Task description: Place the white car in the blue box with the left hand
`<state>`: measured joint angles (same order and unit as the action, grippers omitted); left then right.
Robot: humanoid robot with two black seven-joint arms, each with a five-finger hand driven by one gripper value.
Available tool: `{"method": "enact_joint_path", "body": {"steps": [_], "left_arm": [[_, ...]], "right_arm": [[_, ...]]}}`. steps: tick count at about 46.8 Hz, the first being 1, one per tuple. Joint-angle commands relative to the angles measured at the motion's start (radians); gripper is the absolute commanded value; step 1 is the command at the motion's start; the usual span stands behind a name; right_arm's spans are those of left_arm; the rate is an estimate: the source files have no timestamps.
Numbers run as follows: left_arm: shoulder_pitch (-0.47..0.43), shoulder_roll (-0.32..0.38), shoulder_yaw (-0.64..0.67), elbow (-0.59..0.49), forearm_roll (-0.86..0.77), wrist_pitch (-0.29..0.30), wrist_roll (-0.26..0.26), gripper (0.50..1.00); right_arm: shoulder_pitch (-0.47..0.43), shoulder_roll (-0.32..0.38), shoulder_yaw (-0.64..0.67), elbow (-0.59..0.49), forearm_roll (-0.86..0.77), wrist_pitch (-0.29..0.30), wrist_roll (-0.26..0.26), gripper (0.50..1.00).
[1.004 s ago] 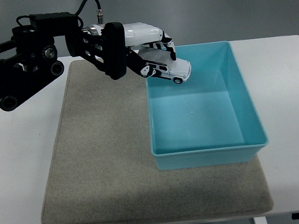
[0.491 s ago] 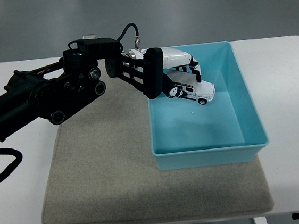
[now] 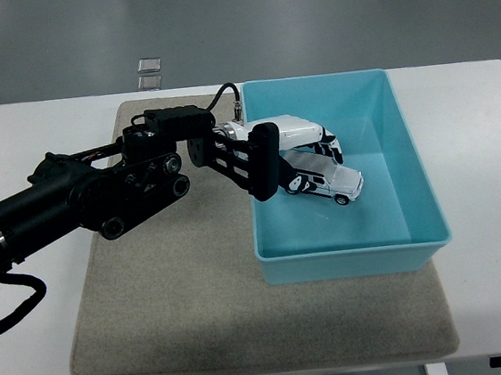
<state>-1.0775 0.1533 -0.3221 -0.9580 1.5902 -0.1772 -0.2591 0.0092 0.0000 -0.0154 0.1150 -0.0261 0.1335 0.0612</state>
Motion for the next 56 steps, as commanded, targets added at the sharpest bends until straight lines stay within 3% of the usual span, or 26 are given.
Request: {"method": "enact_joint_path", "body": {"steps": [1,9,21,35,45,56], "left_arm": [[0.001,0.0,-0.002,0.001,-0.013,0.005,0.001,0.994],[0.002,0.0,-0.012,0.001,-0.091,0.005,0.001,0.999],[-0.009,0.023,-0.046,-0.002,-0.456,0.008,0.001,0.999],[-0.007,0.152,-0.114,-0.002,-0.769,-0.014,0.003,0.999],[0.002,0.307,-0.114,0.007,-1.101,-0.148,0.004,0.999],[0.059,0.404,-0.118,0.008,-1.331,-0.238,0.006,0.999]], "right_arm": [[0.0,0.0,0.0,0.0,0.0,0.0,0.0,0.936],[0.0,0.0,0.0,0.0,0.0,0.0,0.0,0.936],[0.0,0.0,0.0,0.0,0.0,0.0,0.0,0.936],[0.0,0.0,0.0,0.0,0.0,0.0,0.0,0.936],[0.0,0.0,0.0,0.0,0.0,0.0,-0.001,0.936],[0.0,0.0,0.0,0.0,0.0,0.0,0.0,0.936]]}}
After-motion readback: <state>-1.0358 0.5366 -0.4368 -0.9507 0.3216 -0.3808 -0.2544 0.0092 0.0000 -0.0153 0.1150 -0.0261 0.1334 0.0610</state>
